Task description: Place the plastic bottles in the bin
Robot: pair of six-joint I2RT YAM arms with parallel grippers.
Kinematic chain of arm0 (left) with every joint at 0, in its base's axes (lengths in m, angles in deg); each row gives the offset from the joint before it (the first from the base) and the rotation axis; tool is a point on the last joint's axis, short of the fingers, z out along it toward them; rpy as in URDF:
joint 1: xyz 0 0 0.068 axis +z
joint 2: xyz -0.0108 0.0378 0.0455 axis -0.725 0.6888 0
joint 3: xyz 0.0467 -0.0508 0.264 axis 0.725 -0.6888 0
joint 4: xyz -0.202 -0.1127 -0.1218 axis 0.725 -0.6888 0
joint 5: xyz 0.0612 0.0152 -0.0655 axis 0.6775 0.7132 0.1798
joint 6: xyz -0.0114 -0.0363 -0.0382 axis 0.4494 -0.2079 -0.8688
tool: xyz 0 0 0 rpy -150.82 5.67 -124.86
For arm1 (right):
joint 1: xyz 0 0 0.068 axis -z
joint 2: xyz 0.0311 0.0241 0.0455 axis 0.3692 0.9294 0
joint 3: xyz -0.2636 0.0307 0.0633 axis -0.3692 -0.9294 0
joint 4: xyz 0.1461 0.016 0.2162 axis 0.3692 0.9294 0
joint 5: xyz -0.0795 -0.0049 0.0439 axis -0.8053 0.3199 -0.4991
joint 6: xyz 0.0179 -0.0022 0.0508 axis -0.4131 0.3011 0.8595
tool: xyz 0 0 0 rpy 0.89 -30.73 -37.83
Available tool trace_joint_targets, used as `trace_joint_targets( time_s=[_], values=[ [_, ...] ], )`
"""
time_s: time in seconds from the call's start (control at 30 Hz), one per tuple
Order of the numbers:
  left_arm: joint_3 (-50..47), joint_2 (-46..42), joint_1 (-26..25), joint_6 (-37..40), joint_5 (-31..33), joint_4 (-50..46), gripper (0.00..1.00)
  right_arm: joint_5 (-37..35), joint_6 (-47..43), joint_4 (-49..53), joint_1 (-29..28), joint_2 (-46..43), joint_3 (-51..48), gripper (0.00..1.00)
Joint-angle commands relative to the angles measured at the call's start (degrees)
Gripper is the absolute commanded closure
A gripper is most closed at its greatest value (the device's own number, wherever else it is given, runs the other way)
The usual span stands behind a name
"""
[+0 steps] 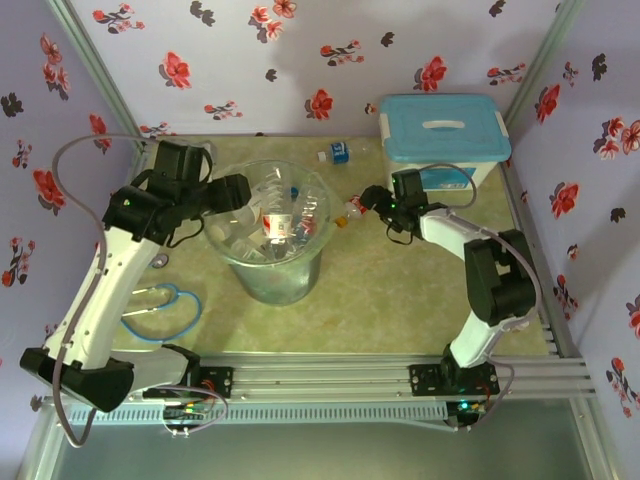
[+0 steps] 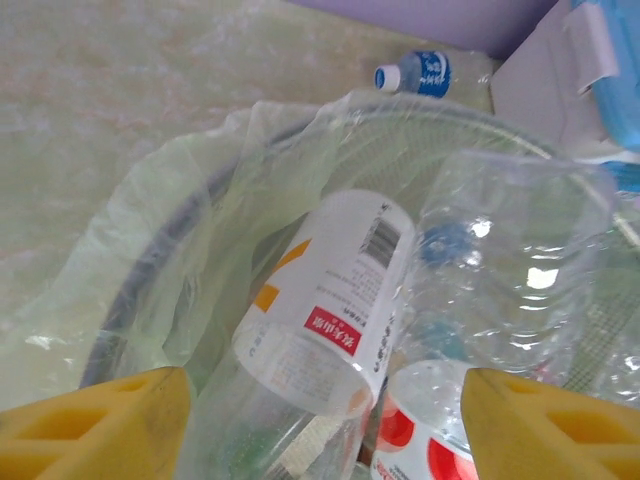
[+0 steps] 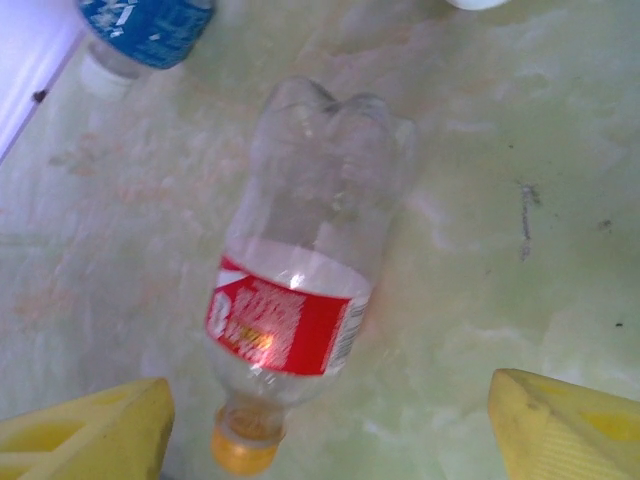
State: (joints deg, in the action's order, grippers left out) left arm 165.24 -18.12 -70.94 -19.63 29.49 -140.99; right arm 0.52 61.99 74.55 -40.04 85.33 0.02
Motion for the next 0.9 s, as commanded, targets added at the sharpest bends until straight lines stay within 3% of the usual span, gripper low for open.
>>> trace_joint_targets(
  time_s=[0.0, 0.47, 0.87],
  values=[
    [1.5, -0.8, 0.3, 2.1, 0.7, -0.3, 0.24, -5.6, 4.1, -5.1, -0.3, 2.6, 1.0, 0.15],
    [-4.1, -5.0, 0.3, 3.2, -2.3, 8.0, 0.16, -11.0, 3.0, -2.5, -3.5, 15.4, 12.8, 0.15],
    [-7.2, -7.3, 0.3, 2.2, -3.7, 10.0, 0.16, -11.9, 3.1, -1.7, -4.1, 21.2, 18.7, 0.30]
  ],
)
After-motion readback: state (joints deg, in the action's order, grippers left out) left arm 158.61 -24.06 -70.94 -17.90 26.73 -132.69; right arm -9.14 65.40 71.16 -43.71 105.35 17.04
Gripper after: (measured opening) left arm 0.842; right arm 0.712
